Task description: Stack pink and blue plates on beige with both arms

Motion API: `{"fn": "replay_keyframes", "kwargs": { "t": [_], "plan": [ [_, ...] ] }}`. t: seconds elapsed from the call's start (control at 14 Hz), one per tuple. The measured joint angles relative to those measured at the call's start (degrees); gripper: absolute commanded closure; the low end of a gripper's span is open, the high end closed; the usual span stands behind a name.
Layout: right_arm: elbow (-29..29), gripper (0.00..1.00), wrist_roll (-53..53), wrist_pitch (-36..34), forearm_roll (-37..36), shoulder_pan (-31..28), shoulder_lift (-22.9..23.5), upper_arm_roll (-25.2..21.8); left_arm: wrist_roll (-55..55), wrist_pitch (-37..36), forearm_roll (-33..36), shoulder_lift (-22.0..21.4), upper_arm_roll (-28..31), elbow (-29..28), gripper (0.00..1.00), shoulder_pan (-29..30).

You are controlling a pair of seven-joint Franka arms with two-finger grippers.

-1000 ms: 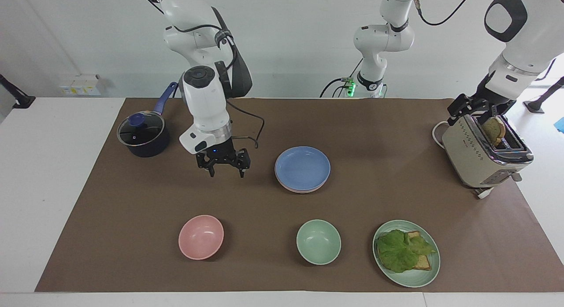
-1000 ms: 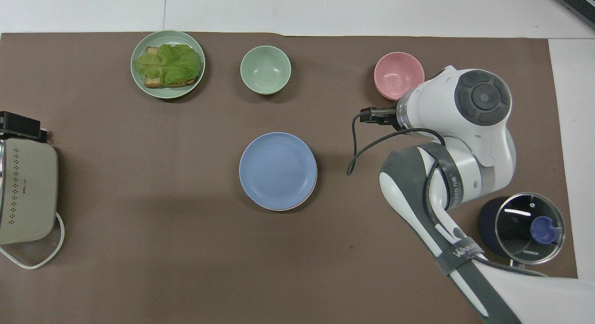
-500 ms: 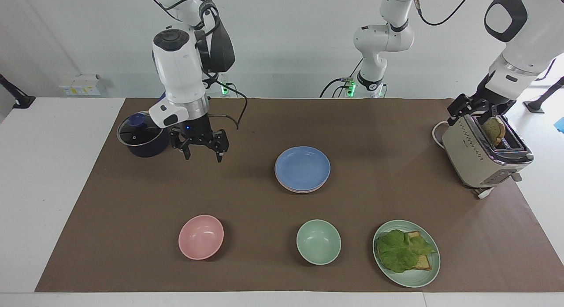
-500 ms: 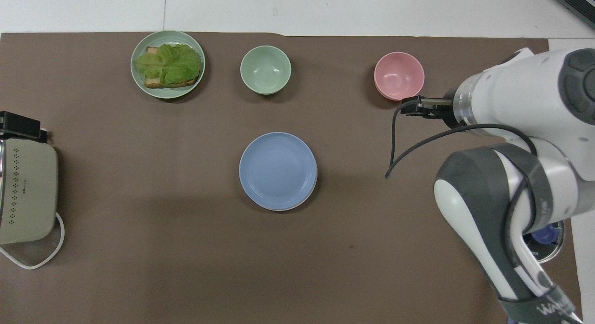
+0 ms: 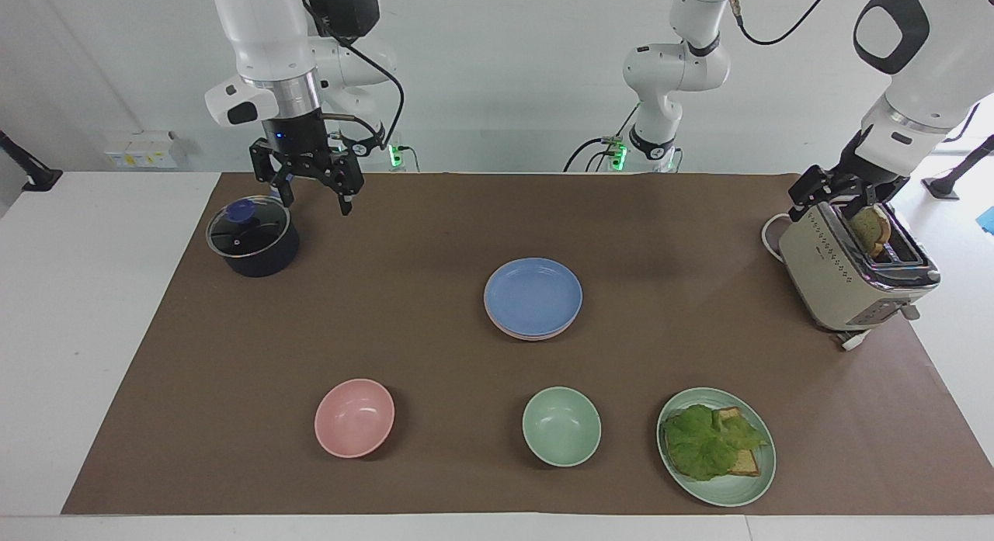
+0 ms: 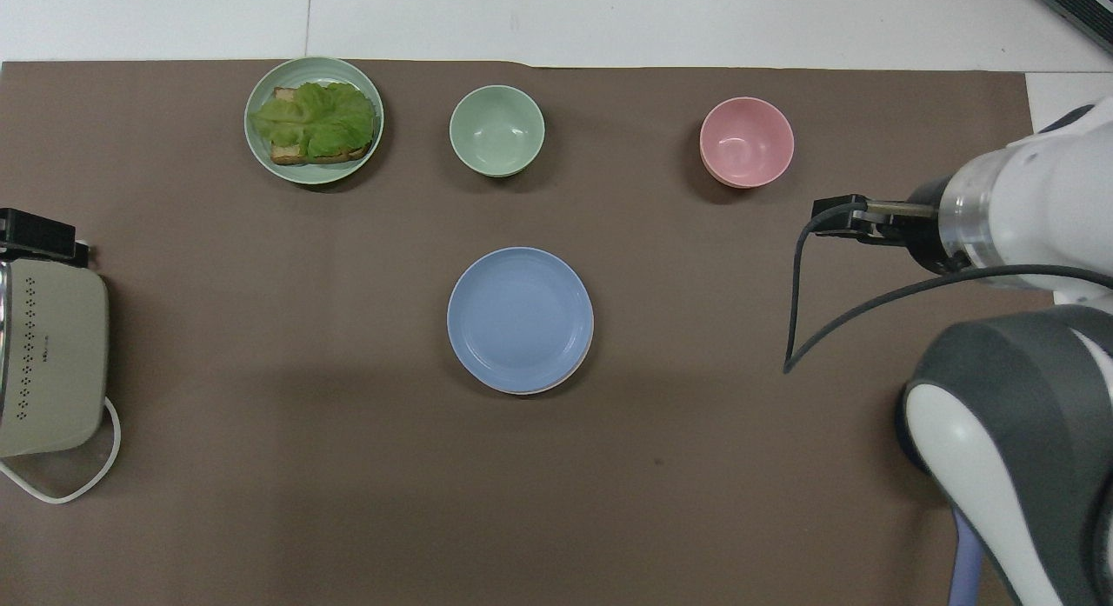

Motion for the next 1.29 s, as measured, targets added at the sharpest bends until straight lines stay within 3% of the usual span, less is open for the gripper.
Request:
{"fn": "replay_keyframes", "kwargs": {
  "t": [0.43,0.64,0.93,1.29],
  "plan": [
    [0.83,0.0,-0.01,-4.45,0.24,-3.85,-2.81,-0.13,0.0,0.0,0.0,0.0,0.0,0.0,0.0,0.0],
    [0.86,0.0,-0.73,-6.39,3.17,-4.6,-3.68,-2.75,0.0,0.0,0.0,0.0,0.0,0.0,0.0,0.0],
    [0.8,0.0,-9.61,-7.77,4.37,-4.86,-4.39,-6.22,0.0,0.0,0.0,0.0,0.0,0.0,0.0,0.0],
    [0.51,0.0,-15.71,-9.06,4.24,-5.35,-2.63,-6.26,0.0,0.0,0.0,0.0,0.0,0.0,0.0,0.0]
  ]
}}
